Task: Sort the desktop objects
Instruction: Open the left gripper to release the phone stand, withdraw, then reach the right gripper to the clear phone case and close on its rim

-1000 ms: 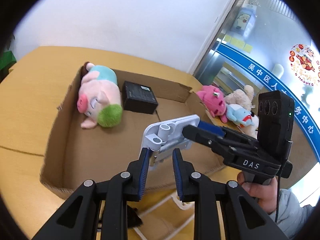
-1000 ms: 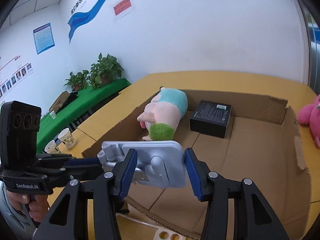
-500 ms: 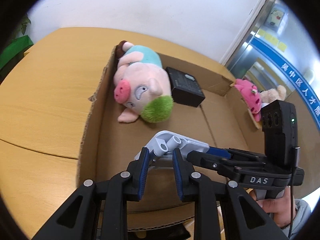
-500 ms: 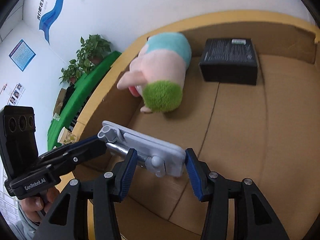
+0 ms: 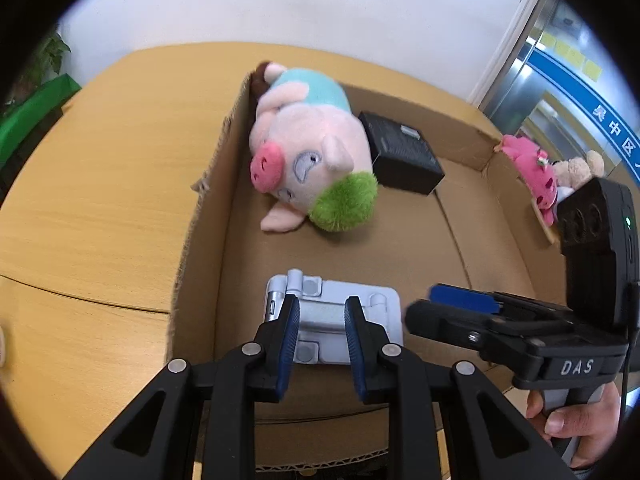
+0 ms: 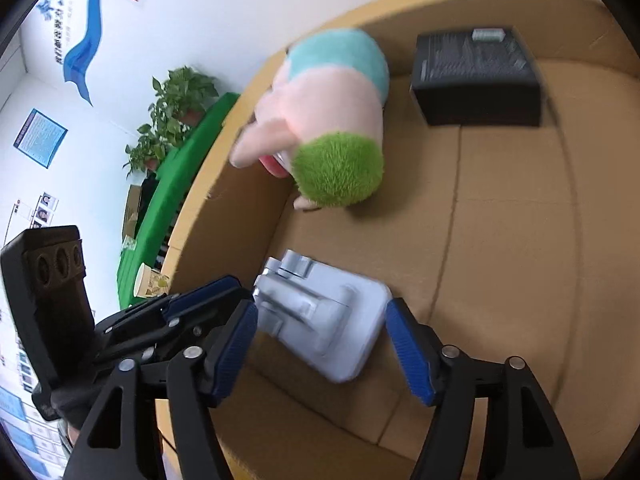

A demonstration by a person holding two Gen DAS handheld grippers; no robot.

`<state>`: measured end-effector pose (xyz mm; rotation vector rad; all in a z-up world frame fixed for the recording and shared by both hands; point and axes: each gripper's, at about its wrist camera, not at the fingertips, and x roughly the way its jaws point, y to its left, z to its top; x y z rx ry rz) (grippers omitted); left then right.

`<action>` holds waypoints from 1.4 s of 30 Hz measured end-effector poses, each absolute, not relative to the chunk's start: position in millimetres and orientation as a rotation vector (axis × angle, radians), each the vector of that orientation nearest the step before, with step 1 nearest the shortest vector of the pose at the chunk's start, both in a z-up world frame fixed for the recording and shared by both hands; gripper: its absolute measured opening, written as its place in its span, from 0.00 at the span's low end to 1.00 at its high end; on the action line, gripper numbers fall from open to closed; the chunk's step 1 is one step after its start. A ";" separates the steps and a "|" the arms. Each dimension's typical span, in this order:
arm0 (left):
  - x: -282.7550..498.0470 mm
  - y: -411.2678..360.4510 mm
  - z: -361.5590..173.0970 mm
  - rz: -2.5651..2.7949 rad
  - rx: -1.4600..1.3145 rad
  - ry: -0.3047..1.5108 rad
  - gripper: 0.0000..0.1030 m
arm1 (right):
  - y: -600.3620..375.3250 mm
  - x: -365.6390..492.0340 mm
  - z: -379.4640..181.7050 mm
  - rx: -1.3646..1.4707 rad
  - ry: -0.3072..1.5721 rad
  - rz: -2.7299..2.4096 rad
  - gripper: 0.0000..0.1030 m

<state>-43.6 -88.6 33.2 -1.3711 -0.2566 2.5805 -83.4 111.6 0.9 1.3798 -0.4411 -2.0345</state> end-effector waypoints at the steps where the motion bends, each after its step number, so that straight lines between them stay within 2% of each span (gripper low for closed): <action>1: -36.5 -88.4 41.9 2.601 -1.320 -0.254 0.22 | 115.6 -77.3 7.8 1.358 -0.409 -2.078 0.71; 2: -31.1 -86.9 49.4 2.623 -1.274 -0.245 0.22 | 120.1 -69.6 16.7 1.329 -0.359 -2.138 0.76; 4: -14.5 -82.1 67.1 2.682 -1.164 -0.209 0.29 | 130.8 -49.5 39.1 1.244 -0.237 -2.286 0.84; 6: 4.0 -71.1 83.1 2.737 -1.032 -0.159 0.56 | 140.9 -29.2 59.8 1.153 -0.143 -2.409 0.97; 8: 23.9 -57.1 97.1 2.787 -0.892 -0.093 0.70 | 153.0 -10.0 79.1 1.050 -0.061 -2.511 1.00; 9: 32.3 -50.0 102.8 2.804 -0.838 -0.059 0.74 | 158.2 -2.8 87.2 1.009 -0.032 -2.546 1.00; 12: 46.6 -28.6 115.7 2.823 -0.744 0.003 0.75 | 169.3 18.0 102.9 0.935 0.024 -2.621 1.00; 17: 56.3 -15.6 121.6 2.769 -0.758 -0.068 0.75 | 180.9 41.9 114.6 0.869 0.060 -2.659 1.00; 29: 84.1 5.4 115.6 2.768 -0.782 -0.089 0.75 | 207.3 74.1 117.0 0.836 0.059 -2.673 1.00; 36: 102.0 -3.1 99.6 2.753 -0.828 -0.147 0.75 | 212.9 84.4 103.3 0.848 0.043 -2.616 1.00; 42: 113.5 -19.3 63.9 2.712 -0.986 -0.225 0.75 | 222.6 91.1 62.1 0.962 0.048 -2.524 0.98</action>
